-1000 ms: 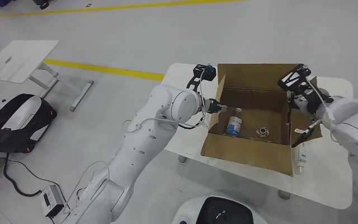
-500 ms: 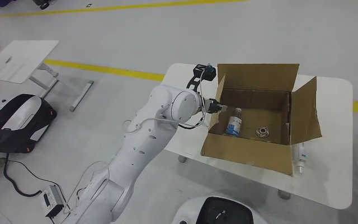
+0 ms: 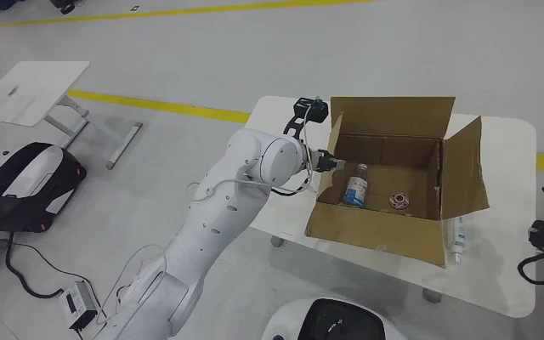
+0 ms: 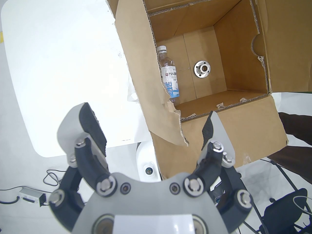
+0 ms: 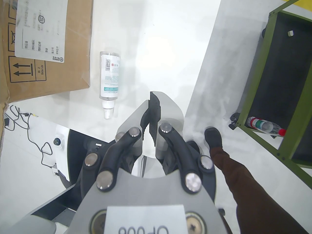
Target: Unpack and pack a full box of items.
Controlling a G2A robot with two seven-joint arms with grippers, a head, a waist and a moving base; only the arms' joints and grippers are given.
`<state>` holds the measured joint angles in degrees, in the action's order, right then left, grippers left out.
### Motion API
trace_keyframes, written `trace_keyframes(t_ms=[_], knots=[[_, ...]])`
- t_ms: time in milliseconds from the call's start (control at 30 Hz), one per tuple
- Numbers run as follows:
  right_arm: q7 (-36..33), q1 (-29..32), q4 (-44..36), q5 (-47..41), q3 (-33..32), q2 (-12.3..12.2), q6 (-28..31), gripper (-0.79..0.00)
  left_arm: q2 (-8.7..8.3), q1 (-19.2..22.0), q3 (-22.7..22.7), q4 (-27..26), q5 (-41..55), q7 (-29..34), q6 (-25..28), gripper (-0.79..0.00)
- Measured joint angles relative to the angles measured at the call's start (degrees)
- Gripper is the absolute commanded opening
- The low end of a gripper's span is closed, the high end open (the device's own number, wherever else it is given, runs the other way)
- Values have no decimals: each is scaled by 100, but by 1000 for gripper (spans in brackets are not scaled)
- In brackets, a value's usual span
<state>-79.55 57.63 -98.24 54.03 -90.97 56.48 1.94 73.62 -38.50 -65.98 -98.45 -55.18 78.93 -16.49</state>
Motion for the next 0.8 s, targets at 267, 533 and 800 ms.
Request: trace_keyframes(t_ms=[267,533,800], knots=[[91,33,10,-265,125,33,-255,-785,0,0,0,0,0,0,0,0],[-597,-784,168,457,1254,171,-1728,-785,0,0,0,0,0,0,0,0],[-680,-1538,1139,583,2187,373,-1986,-677,0,0,0,0,0,0,0,0]])
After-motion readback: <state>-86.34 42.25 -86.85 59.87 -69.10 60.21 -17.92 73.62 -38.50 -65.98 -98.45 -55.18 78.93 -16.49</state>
